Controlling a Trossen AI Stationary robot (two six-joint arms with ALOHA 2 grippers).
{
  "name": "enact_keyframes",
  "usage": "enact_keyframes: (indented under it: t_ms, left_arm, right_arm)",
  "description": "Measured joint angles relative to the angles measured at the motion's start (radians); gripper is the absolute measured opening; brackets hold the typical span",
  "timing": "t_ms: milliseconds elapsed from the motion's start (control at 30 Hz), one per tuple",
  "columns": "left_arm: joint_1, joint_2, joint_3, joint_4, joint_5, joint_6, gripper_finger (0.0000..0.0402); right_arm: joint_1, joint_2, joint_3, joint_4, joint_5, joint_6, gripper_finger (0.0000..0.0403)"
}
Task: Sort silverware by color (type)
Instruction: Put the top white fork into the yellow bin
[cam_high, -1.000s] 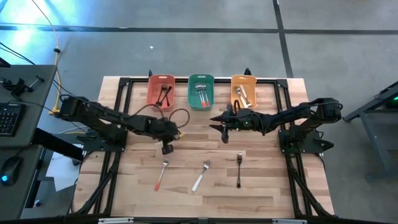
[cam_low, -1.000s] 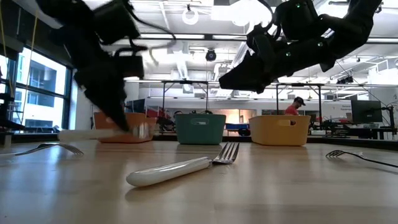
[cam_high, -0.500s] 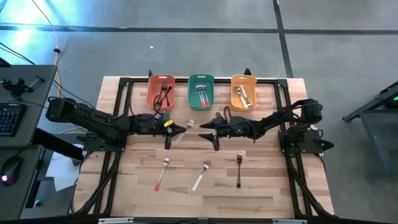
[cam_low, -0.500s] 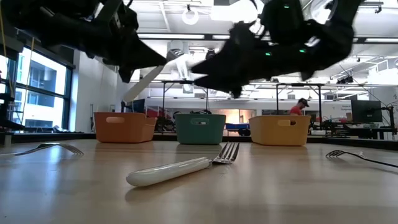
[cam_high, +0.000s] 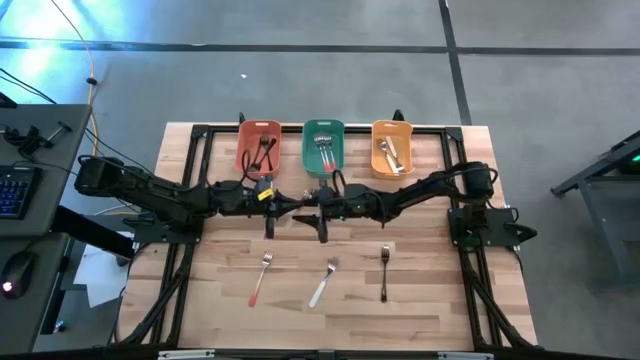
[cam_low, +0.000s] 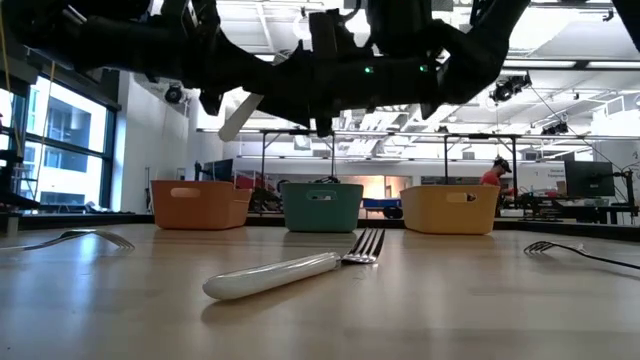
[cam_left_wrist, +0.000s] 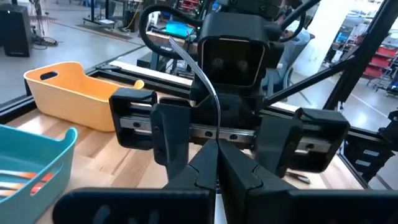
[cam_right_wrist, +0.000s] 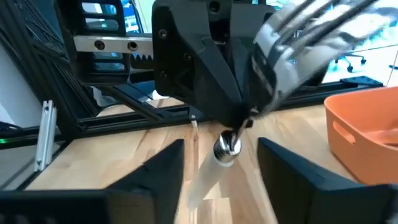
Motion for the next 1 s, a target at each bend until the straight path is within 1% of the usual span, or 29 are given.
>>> enact_keyframes:
  t_ms: [67,167,200,233,333,400,467,567,700,800,900,1000]
  left_arm:
    - [0.000,0.000,0.000,0.010,0.000,0.001,0.0000]
    - [0.000,0.000,0.000,0.011,-0.008,0.001,0.0000]
    - [-0.001,0.000,0.000,0.013,-0.008,0.001,0.0001]
    - [-0.002,0.000,0.000,0.012,-0.015,0.002,0.0002]
    - [-0.002,-0.006,0.000,0.006,-0.036,0.007,0.0008]
    - [-0.002,-0.019,0.001,0.012,-0.045,0.028,0.0017]
    - [-0.002,-0.035,0.001,-0.002,-0.051,0.052,0.0027]
    - [-0.002,-0.075,0.002,-0.026,-0.061,0.082,0.0044]
    - [-0.002,-0.135,0.002,-0.123,-0.076,0.087,0.0062]
    - [-0.003,-0.170,0.002,-0.214,-0.076,0.080,0.0068]
    - [-0.014,-0.179,0.002,-0.283,-0.079,0.070,0.0066]
    - [-0.027,-0.179,0.002,-0.320,-0.083,0.068,0.0060]
  right_arm:
    - [0.001,0.000,0.007,-0.006,0.000,-0.013,0.0134]
    - [0.001,0.000,0.012,-0.011,0.002,-0.010,0.0047]
    - [0.000,0.000,0.012,-0.013,0.007,-0.009,0.0025]
    - [-0.003,0.000,0.012,-0.016,-0.001,-0.013,0.0016]
    - [-0.014,-0.014,0.012,-0.064,0.002,0.006,0.0025]
    - [-0.023,-0.038,0.012,-0.139,0.001,0.012,0.0019]
    - [-0.030,-0.075,0.011,-0.212,0.022,0.005,0.0009]
    - [-0.047,-0.159,0.011,-0.352,0.051,-0.011,0.0010]
    - [-0.083,-0.297,0.012,-0.644,0.117,-0.014,0.0007]
    - [-0.138,-0.424,0.011,-0.877,0.129,-0.010,0.0006]
    - [-0.234,-0.542,0.011,-1.110,0.138,0.012,0.0006]
    - [-0.363,-0.627,0.012,-1.285,0.151,0.007,0.0006]
